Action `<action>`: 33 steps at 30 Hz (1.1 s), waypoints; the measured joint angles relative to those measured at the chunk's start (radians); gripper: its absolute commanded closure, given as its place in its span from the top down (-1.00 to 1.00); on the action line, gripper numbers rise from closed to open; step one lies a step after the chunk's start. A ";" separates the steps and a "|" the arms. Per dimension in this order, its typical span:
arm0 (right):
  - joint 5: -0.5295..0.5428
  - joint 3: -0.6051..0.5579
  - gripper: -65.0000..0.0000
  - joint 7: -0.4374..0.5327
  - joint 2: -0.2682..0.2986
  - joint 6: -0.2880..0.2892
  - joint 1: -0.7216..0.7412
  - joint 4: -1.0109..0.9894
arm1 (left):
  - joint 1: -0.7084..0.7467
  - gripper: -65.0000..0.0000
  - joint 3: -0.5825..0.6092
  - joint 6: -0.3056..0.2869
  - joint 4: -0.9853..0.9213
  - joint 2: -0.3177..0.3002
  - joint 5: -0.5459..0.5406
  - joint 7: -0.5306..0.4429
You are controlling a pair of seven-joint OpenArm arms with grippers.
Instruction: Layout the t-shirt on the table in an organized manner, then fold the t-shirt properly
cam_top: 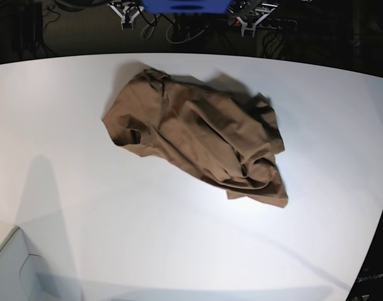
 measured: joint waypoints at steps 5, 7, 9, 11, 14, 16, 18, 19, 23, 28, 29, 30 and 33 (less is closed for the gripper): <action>0.000 0.000 -1.00 0.001 0.000 0.000 -0.005 0.001 | 0.000 -1.00 0.000 0.000 0.000 -0.009 0.000 0.000; 0.000 0.000 -1.00 0.003 0.000 0.000 -0.008 0.003 | 0.001 -1.00 0.000 0.001 0.000 -0.015 0.000 0.000; 0.002 0.000 -1.00 0.003 0.000 0.000 -0.014 0.003 | 0.002 -1.00 0.000 0.001 0.000 -0.017 0.000 0.000; 0.002 0.000 -1.00 0.003 0.000 0.000 -0.016 0.002 | 0.003 -1.00 0.000 0.001 0.000 -0.016 0.000 0.000; 0.002 0.000 -1.00 0.004 0.000 0.000 -0.016 0.002 | 0.002 -1.00 0.000 0.001 0.000 -0.013 0.000 0.000; 0.002 0.000 -1.00 0.004 0.000 0.000 -0.016 0.002 | 0.002 -1.00 0.000 0.001 0.001 -0.014 0.000 0.000; 0.002 0.000 -1.00 0.004 0.000 0.000 -0.016 0.002 | 0.003 -1.00 0.000 0.001 0.000 -0.014 0.000 0.000; 0.002 0.000 -1.00 0.004 0.001 0.000 -0.016 0.002 | 0.003 -1.00 0.000 0.001 0.000 -0.014 0.000 0.000; 0.002 0.000 -1.00 0.004 0.010 0.000 -0.016 0.002 | 0.002 -1.00 0.000 0.001 0.001 -0.014 0.000 0.000; 0.002 0.000 -1.00 0.004 0.020 -0.002 -0.065 0.064 | 0.040 -1.00 0.000 0.002 0.056 -0.037 0.000 -0.008; 0.003 0.000 -1.00 0.011 0.022 -0.002 -0.093 0.100 | 0.072 -1.00 0.000 0.004 0.110 -0.045 0.000 -0.021; 0.003 0.000 -1.00 0.010 0.024 -0.003 -0.123 0.142 | 0.113 -1.00 0.000 0.004 0.172 -0.055 0.000 -0.042; 0.003 0.001 -1.00 -0.002 0.040 -0.003 -0.243 0.304 | 0.264 -1.00 -0.001 0.005 0.406 -0.095 -0.001 -0.035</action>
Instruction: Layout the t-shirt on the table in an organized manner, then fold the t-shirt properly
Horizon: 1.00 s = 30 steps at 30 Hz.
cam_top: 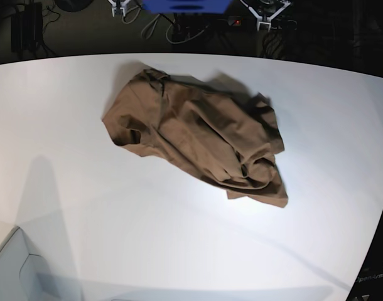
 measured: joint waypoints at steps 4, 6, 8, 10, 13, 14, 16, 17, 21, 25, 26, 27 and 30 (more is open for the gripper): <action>-0.002 0.002 -1.00 -0.015 0.021 -0.013 -0.135 0.213 | 0.152 -1.00 -0.001 0.002 0.243 -0.039 -0.001 0.013; -0.001 0.002 -1.00 -0.010 0.027 -0.012 -0.189 0.313 | 0.207 -1.00 0.000 0.002 0.350 -0.054 -0.019 0.010; 0.000 0.002 -1.00 -0.008 0.029 -0.013 -0.247 0.426 | 0.263 -1.00 0.001 -0.002 0.466 -0.081 -0.087 0.006; 0.002 0.002 -1.00 -0.008 0.036 -0.011 -0.304 0.542 | 0.317 -1.00 0.001 -0.004 0.573 -0.119 -0.172 0.007; 0.003 0.032 -1.00 -0.008 0.040 -0.011 -0.386 0.694 | 0.397 -1.00 0.001 0.003 0.701 -0.184 -0.262 0.006; 0.002 0.052 -1.00 -0.018 0.037 -0.011 -0.412 0.740 | 0.419 -1.00 0.001 0.006 0.735 -0.201 -0.279 0.013; 0.000 0.091 -1.00 -0.022 0.035 -0.012 -0.457 0.838 | 0.460 -1.00 -0.001 0.009 0.811 -0.222 -0.303 0.014; -0.001 0.101 -1.00 -0.025 0.037 -0.014 -0.472 0.885 | 0.475 -1.00 0.001 0.005 0.849 -0.230 -0.306 0.014; 0.003 0.146 -1.00 -0.018 0.034 -0.011 -0.538 1.084 | 0.555 -1.00 0.000 0.008 1.014 -0.253 -0.313 0.007; 0.003 0.236 -1.00 -0.023 -0.013 -0.012 -0.591 1.256 | 0.640 -1.00 -0.037 0.004 1.159 -0.246 -0.312 0.023; 0.003 0.255 -1.00 -0.024 -0.029 -0.011 -0.597 1.294 | 0.657 -1.00 -0.057 0.003 1.193 -0.241 -0.312 0.018; 0.003 0.272 -1.00 -0.024 -0.043 -0.008 -0.601 1.329 | 0.671 -1.00 -0.073 0.006 1.227 -0.241 -0.311 0.014; 0.003 0.333 -1.00 -0.019 -0.072 -0.008 -0.604 1.416 | 0.716 -1.00 -0.118 0.005 1.335 -0.238 -0.309 0.020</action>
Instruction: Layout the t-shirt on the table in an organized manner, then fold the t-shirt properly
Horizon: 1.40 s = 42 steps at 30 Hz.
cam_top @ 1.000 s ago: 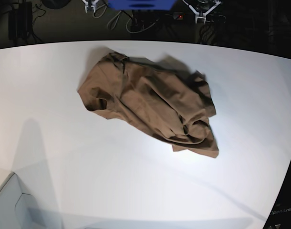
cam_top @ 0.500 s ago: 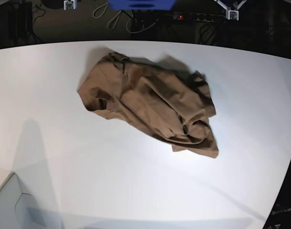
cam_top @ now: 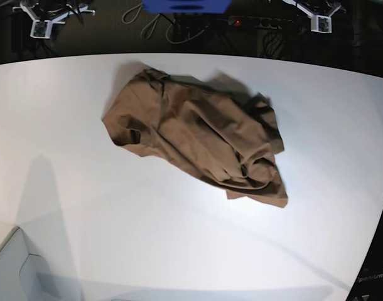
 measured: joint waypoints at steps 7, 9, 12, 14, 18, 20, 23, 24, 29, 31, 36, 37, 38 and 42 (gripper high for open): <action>0.000 0.008 -1.00 -0.005 -0.013 0.000 0.059 0.093 | 0.056 -1.00 -0.078 0.002 0.201 0.006 -0.004 -0.005; 0.000 0.005 -1.00 -0.002 -0.013 0.001 0.092 0.098 | 0.054 -1.00 -0.084 0.001 0.217 0.005 -0.003 -0.007; 0.000 -0.013 -1.00 -0.010 -0.013 0.000 0.141 0.097 | 0.050 -1.00 -0.080 0.001 0.222 0.006 -0.004 0.002; 0.000 -0.037 -1.00 -0.010 -0.015 0.000 0.175 0.097 | 0.045 -1.00 -0.077 0.002 0.223 0.006 -0.004 0.002; 0.000 -0.101 -0.83 -0.010 -0.012 0.000 0.224 0.100 | 0.021 -0.98 -0.077 0.001 0.241 0.006 -0.004 0.001; 0.000 -0.151 -0.65 -0.010 -0.007 0.000 0.238 0.100 | 0.022 -0.86 -0.077 0.002 0.242 0.006 -0.004 0.000; 0.000 -0.241 -0.41 -0.013 -0.006 0.001 0.253 0.100 | 0.007 -0.46 -0.077 0.002 0.242 0.008 -0.005 0.006; 0.000 -0.262 -0.36 -0.014 -0.006 0.001 0.262 0.100 | -0.006 -0.32 -0.077 0.003 0.242 0.010 -0.005 0.005; 0.000 -0.370 -0.15 -0.157 0.008 0.001 0.311 0.098 | -0.061 0.14 -0.085 0.003 0.241 0.074 0.000 0.007; 0.000 -0.410 -0.09 -0.235 0.040 0.001 0.350 0.096 | -0.102 0.22 -0.083 0.000 0.239 0.089 -0.002 0.009; 0.000 -0.447 0.04 -0.324 0.068 0.001 0.403 0.096 | -0.189 0.26 -0.077 0.007 0.237 0.114 -0.002 0.006; 0.000 -0.447 0.07 -0.328 0.068 0.001 0.401 0.096 | -0.203 0.26 -0.075 0.005 0.232 0.122 -0.004 0.020; 0.000 -0.447 0.08 -0.329 0.068 0.000 0.401 0.096 | -0.225 0.26 -0.075 0.002 0.226 0.127 -0.004 0.060; 0.000 -0.447 0.09 -0.327 0.068 0.000 0.408 0.096 | -0.341 0.26 -0.084 0.002 0.213 0.178 -0.004 0.196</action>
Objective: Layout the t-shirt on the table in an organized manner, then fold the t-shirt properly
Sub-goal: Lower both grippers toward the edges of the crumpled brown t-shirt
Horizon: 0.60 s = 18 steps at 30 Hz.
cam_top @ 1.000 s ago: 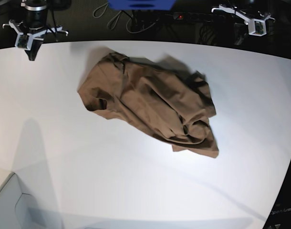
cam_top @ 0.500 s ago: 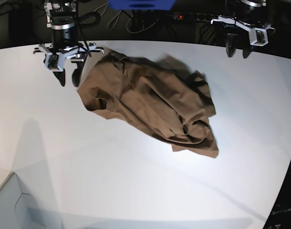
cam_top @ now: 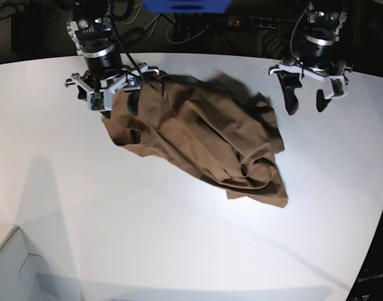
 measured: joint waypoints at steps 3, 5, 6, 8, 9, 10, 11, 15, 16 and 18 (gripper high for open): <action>0.000 0.000 0.09 0.000 0.000 0.000 -0.006 0.000 | -0.079 0.26 0.001 -0.005 -0.035 0.040 0.000 0.092; 0.000 0.000 0.09 -0.002 0.000 0.000 -0.006 -0.002 | -0.128 0.26 0.007 -0.003 -0.068 0.050 0.007 0.134; 0.000 0.001 0.09 0.000 0.000 0.000 -0.004 -0.002 | -0.153 0.26 0.007 -0.003 -0.077 0.058 0.003 0.148; -0.001 0.001 0.09 0.000 0.000 0.000 -0.004 -0.002 | -0.188 0.26 0.007 -0.004 -0.095 0.072 0.003 0.161; -0.001 0.001 0.09 0.000 0.000 0.000 -0.006 -0.002 | -0.201 0.26 0.008 -0.004 -0.110 0.075 0.003 0.176; -0.001 0.001 0.09 0.000 0.000 0.000 -0.009 -0.002 | -0.210 0.26 0.008 -0.004 -0.131 0.078 0.006 0.184; -0.001 0.001 0.09 0.000 0.002 0.000 -0.010 -0.002 | -0.214 0.26 0.008 -0.004 -0.151 0.078 0.006 0.188; -0.006 0.003 0.09 0.000 0.016 0.000 -0.012 -0.002 | -0.238 0.26 0.039 -0.001 -0.221 0.069 0.008 0.188; -0.005 0.003 0.09 -0.001 0.016 0.000 -0.012 -0.002 | -0.243 0.26 0.049 -0.003 -0.235 0.068 0.007 0.183; -0.005 0.003 0.09 0.000 0.016 0.000 -0.011 -0.002 | -0.258 0.26 0.068 -0.003 -0.269 0.068 0.007 0.182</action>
